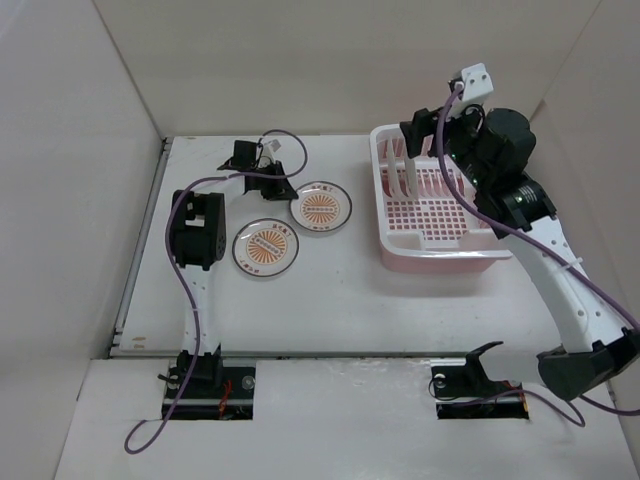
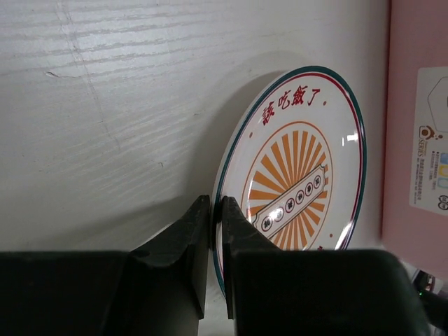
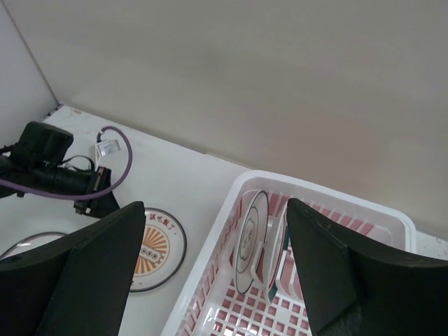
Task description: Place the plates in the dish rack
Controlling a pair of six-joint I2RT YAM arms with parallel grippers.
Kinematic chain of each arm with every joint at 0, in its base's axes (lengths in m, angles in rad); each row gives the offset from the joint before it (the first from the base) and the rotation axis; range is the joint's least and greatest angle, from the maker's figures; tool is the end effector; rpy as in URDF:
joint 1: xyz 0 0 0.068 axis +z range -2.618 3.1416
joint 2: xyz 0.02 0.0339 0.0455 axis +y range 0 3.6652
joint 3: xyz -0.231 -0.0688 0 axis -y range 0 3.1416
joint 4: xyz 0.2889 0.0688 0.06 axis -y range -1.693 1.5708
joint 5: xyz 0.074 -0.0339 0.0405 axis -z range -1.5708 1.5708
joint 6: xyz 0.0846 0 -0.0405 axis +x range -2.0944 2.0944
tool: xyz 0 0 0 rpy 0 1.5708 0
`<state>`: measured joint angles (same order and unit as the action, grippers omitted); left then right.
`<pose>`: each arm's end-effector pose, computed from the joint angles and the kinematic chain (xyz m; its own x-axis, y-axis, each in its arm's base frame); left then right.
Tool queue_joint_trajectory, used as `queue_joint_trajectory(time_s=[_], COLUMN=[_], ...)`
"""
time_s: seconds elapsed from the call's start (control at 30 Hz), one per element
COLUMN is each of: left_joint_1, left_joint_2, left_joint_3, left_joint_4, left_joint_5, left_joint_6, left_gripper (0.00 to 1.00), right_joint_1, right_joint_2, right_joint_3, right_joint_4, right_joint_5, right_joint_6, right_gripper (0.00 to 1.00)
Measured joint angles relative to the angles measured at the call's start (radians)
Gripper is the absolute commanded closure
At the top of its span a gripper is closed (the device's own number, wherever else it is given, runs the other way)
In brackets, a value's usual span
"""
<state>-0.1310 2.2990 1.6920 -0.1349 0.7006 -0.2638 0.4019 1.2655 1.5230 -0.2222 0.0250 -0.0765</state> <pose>0.5357 -0.1256 0.0767 -0.7956 -0.0962 -0.5981 0.3766 0.6948 -0.6128 0.3442 0.1440 0.4710 0.0605 -0.0573 -0.9965 -0.3645 0.9281 -0.0755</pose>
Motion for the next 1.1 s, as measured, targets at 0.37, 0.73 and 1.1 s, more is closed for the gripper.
queue_joint_trajectory(time_s=[0.37,0.73,1.1], left_joint_1=[0.020,0.193,0.150], left_joint_2=[-0.058,-0.341,-0.544], left_joint_3=[0.045,-0.063,-0.260], left_joint_4=[-0.051,-0.095,-0.113], left_joint_5=[-0.114,-0.176,-0.182], left_joint_6=[-0.267,-0.508,-0.706], left_gripper=[1.00,1.00,1.00], right_joint_1=[0.152,0.325,0.448], right_joint_2=[0.153,0.359,0.638], right_joint_3=[-0.052,-0.009,0.211], right_joint_4=[0.006,0.041,0.056], right_joint_5=[-0.018,0.001,0.111], right_joint_6=[-0.149,-0.329,-0.535], right_gripper=[0.00,0.00,0.00])
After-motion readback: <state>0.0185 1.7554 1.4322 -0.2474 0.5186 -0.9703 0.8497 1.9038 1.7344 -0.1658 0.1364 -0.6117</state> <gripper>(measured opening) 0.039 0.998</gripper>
